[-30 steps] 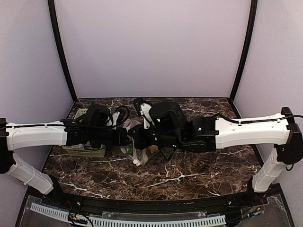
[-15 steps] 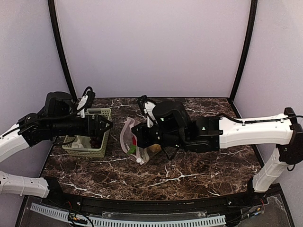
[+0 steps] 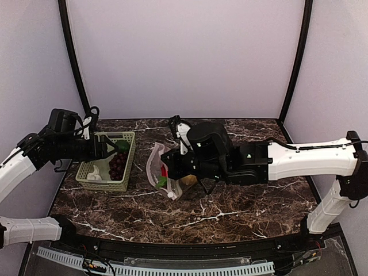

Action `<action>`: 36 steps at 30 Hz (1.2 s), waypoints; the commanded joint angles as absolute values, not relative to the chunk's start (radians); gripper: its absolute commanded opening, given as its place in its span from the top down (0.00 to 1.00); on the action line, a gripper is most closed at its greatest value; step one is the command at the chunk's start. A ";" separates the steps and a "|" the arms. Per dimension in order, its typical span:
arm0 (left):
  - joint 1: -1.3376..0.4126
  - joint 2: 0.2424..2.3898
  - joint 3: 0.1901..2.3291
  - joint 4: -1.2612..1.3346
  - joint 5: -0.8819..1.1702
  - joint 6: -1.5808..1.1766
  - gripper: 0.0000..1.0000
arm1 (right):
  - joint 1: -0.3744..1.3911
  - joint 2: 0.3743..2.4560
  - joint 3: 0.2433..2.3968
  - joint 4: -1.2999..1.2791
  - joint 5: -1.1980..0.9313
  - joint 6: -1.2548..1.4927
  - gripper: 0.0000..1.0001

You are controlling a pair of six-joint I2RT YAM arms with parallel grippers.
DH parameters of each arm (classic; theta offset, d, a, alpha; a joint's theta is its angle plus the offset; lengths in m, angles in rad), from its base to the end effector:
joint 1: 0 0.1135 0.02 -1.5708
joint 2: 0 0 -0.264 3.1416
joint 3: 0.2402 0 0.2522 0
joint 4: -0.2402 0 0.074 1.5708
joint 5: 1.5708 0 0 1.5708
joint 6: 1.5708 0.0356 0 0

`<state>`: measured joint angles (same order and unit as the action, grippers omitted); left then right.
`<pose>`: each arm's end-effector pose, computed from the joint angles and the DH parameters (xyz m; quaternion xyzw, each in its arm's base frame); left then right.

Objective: Place the food in the zip-top bag and seal the zipper
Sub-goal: Place the fake vegetable in the zipper food storage bag, then pick up the fake fruit from the bin.

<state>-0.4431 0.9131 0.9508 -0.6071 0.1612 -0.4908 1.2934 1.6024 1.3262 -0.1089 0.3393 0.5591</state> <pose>0.1720 -0.0879 0.3328 0.0178 0.8751 -0.2785 0.3955 0.1155 0.3623 0.3279 -0.2054 0.7968 0.3561 0.4428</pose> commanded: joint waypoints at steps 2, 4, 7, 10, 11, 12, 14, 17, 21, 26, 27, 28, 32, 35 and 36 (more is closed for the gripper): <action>-0.364 0.926 0.902 -0.657 0.212 -0.468 0.30 | 1.290 1.566 1.322 -0.090 0.362 0.559 1.00; -0.329 0.922 0.878 -0.666 0.183 -0.472 0.30 | 1.289 1.566 1.324 -0.093 0.361 0.559 1.00; -0.271 0.917 0.831 -0.649 0.178 -0.478 0.30 | 1.289 1.567 1.323 -0.093 0.362 0.562 1.00; -0.180 0.916 0.769 -0.622 0.224 -0.485 0.30 | 1.290 1.568 1.325 -0.093 0.360 0.563 1.00; -0.149 0.916 0.751 -0.613 0.228 -0.485 0.31 | 1.289 1.570 1.324 -0.093 0.360 0.563 1.00; -0.137 0.916 0.743 -0.603 0.226 -0.484 0.32 | 1.289 1.571 1.325 -0.093 0.358 0.563 1.00; -0.106 0.921 0.717 -0.581 0.213 -0.481 0.34 | 1.289 1.573 1.325 -0.094 0.359 0.566 1.00; -0.058 0.962 0.680 -0.549 0.230 -0.477 0.36 | 1.288 1.574 1.327 -0.093 0.356 0.566 1.00; -0.045 1.016 0.669 -0.519 0.237 -0.467 0.40 | 1.287 1.572 1.325 -0.096 0.359 0.564 1.00; -0.044 1.046 0.660 -0.428 0.300 -0.443 0.42 | 1.282 1.576 1.326 -0.095 0.354 0.565 1.00; -0.044 1.061 0.661 -0.420 0.334 -0.438 0.42 | 1.281 1.579 1.330 -0.096 0.351 0.565 1.00; -0.044 1.071 0.665 -0.406 0.348 -0.430 0.42 | 1.280 1.582 1.333 -0.096 0.348 0.565 1.00; -0.046 1.124 0.671 -0.356 0.407 -0.415 0.42 | 1.279 1.593 1.343 -0.096 0.335 0.562 1.00; -0.046 1.183 0.692 -0.340 0.410 -0.406 0.38 | 1.279 1.595 1.347 -0.096 0.331 0.560 1.00; -0.047 1.208 0.706 -0.339 0.394 -0.404 0.35 | 1.279 1.595 1.348 -0.096 0.331 0.561 1.00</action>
